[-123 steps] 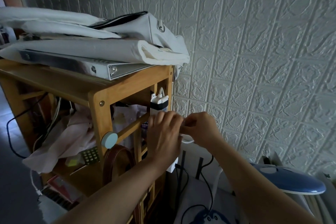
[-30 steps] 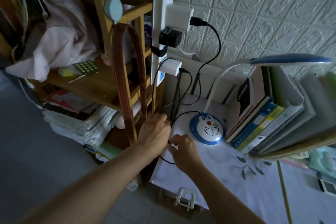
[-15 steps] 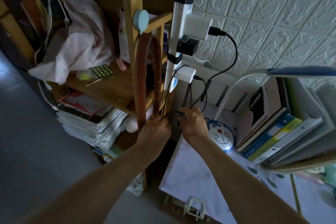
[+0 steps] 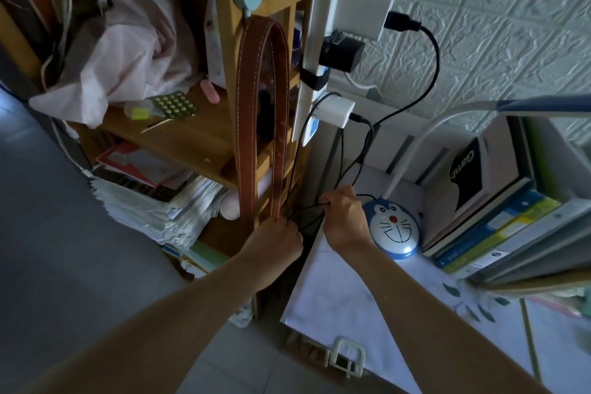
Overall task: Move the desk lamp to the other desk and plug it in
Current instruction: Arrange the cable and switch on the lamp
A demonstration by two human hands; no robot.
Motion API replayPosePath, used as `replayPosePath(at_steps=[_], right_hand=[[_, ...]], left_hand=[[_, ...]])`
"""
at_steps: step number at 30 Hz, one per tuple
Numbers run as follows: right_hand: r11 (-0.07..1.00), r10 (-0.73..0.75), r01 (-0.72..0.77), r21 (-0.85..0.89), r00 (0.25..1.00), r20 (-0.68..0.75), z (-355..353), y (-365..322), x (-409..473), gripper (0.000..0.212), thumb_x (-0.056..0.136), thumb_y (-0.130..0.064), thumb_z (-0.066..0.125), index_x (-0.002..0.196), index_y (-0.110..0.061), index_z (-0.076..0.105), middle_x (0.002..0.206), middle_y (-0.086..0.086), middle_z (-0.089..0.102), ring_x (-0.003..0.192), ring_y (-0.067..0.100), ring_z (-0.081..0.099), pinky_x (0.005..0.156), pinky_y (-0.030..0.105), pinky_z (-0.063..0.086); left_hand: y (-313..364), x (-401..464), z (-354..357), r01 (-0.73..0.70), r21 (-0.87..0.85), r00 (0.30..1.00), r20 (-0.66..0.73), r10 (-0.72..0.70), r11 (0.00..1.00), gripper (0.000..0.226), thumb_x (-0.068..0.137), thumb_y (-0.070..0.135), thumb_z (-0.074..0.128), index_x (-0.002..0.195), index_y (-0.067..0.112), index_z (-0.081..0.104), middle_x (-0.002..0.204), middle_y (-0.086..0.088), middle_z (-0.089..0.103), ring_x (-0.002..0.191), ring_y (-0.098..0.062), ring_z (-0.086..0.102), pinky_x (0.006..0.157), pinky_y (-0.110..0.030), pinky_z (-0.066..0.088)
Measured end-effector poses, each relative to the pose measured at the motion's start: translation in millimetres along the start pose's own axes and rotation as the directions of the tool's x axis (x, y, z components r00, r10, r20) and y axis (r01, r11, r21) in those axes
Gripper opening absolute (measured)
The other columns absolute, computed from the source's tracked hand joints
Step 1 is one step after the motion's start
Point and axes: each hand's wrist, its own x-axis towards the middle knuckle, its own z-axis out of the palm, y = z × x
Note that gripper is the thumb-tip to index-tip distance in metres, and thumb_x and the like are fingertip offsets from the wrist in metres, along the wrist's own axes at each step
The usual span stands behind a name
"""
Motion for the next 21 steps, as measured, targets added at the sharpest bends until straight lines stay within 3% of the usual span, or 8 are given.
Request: replayPosePath(at_steps=[5, 8, 13, 16, 21], right_hand=[[0.992, 0.124, -0.121, -0.046, 0.990, 0.061, 3, 15, -5, 0.038, 0.080, 0.014, 0.049, 0.114, 0.001, 0.060, 0.128, 0.014, 0.046, 0.106, 0.035, 0.055, 0.086, 0.033, 0.049], [0.978, 0.202, -0.198, -0.059, 0.978, 0.060, 3, 26, -6, 0.043, 0.079, 0.015, 0.049, 0.118, -0.001, 0.057, 0.130, 0.013, 0.048, 0.113, 0.033, 0.053, 0.090, 0.037, 0.049], [0.977, 0.210, -0.208, -0.035, 0.975, 0.070, -6, 43, -13, 0.063, 0.076, 0.017, 0.044, 0.132, -0.012, 0.050, 0.138, 0.008, 0.050, 0.122, 0.031, 0.052, 0.097, 0.040, 0.048], [0.984, 0.177, -0.174, -0.046, 0.982, 0.060, -11, 47, -19, 0.066, 0.075, 0.015, 0.045, 0.134, -0.015, 0.046, 0.141, 0.005, 0.047, 0.121, 0.031, 0.052, 0.093, 0.040, 0.050], [0.990, 0.136, -0.137, -0.018, 0.990, -0.032, -21, 56, -31, 0.069, 0.071, 0.016, 0.048, 0.134, -0.013, 0.046, 0.151, 0.001, 0.033, 0.130, 0.027, 0.042, 0.089, 0.039, 0.051]], left_hand=[[24, 14, 17, -0.053, -0.124, 0.998, 0.036, 0.058, 0.991, 0.020, 0.085, -0.009, 0.044, 0.096, 0.000, 0.058, 0.098, -0.017, 0.062, 0.085, -0.033, 0.060, 0.063, -0.036, 0.036], [37, 19, 21, -0.069, -0.139, 0.996, 0.048, 0.076, 0.988, 0.023, 0.088, -0.004, 0.041, 0.105, 0.002, 0.055, 0.106, -0.017, 0.058, 0.093, -0.033, 0.057, 0.064, -0.036, 0.032], [48, 23, 18, -0.074, -0.149, 0.996, 0.042, 0.081, 0.986, 0.030, 0.089, 0.002, 0.044, 0.120, 0.004, 0.046, 0.125, -0.017, 0.047, 0.111, -0.035, 0.048, 0.082, -0.042, 0.040], [54, 28, 12, -0.069, -0.125, 0.997, 0.027, 0.073, 0.990, 0.038, 0.090, 0.005, 0.043, 0.128, 0.002, 0.040, 0.135, -0.020, 0.039, 0.124, -0.036, 0.039, 0.097, -0.047, 0.034], [67, 38, -5, -0.018, -0.122, 1.000, 0.011, 0.020, 0.992, 0.045, 0.090, 0.007, 0.043, 0.134, 0.002, 0.035, 0.138, -0.024, 0.036, 0.128, -0.039, 0.034, 0.104, -0.049, 0.028]])
